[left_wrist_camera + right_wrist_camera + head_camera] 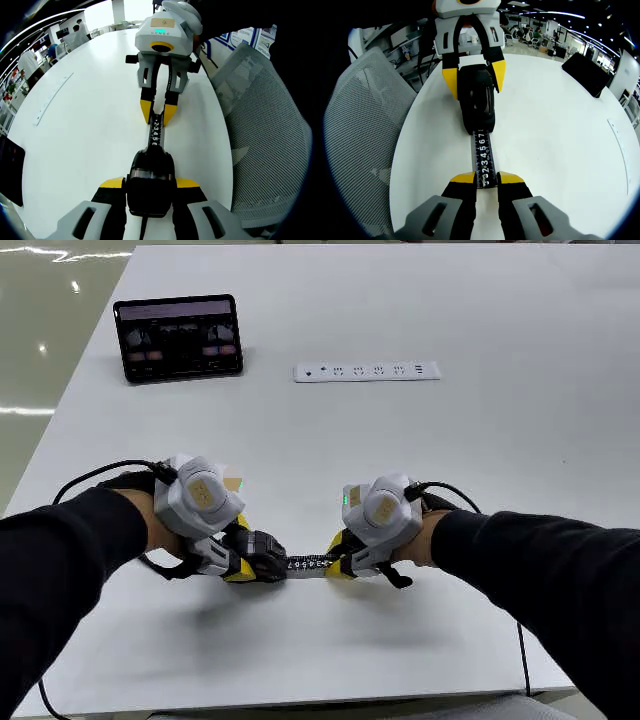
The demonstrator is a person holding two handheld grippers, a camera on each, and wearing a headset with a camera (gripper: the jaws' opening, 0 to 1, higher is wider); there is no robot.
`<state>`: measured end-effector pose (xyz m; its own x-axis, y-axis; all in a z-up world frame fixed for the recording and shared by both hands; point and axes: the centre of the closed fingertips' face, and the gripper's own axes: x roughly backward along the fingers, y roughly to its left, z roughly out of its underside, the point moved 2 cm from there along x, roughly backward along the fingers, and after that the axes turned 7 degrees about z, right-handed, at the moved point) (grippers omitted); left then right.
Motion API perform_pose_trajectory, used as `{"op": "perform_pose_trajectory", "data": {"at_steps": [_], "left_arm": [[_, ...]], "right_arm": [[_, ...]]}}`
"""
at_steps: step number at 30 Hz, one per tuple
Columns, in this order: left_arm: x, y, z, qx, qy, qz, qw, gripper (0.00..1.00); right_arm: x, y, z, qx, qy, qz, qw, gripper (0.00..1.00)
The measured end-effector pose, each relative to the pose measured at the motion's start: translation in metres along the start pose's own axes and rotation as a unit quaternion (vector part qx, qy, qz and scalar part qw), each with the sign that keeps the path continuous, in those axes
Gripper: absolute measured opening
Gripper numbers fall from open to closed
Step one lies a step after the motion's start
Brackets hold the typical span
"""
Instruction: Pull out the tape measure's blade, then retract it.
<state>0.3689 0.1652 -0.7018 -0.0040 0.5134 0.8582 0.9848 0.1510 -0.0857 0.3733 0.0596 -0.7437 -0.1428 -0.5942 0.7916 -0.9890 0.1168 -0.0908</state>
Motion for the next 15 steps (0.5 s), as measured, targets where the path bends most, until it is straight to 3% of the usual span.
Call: {"op": "perform_pose_trajectory", "data": {"at_steps": [15], "left_arm": [[0.0006, -0.0011, -0.0005, 0.003, -0.003, -0.001, 1.0, 0.31]], "right_arm": [[0.0062, -0.0023, 0.0086, -0.004, 0.001, 0.002, 1.0, 0.11]]}}
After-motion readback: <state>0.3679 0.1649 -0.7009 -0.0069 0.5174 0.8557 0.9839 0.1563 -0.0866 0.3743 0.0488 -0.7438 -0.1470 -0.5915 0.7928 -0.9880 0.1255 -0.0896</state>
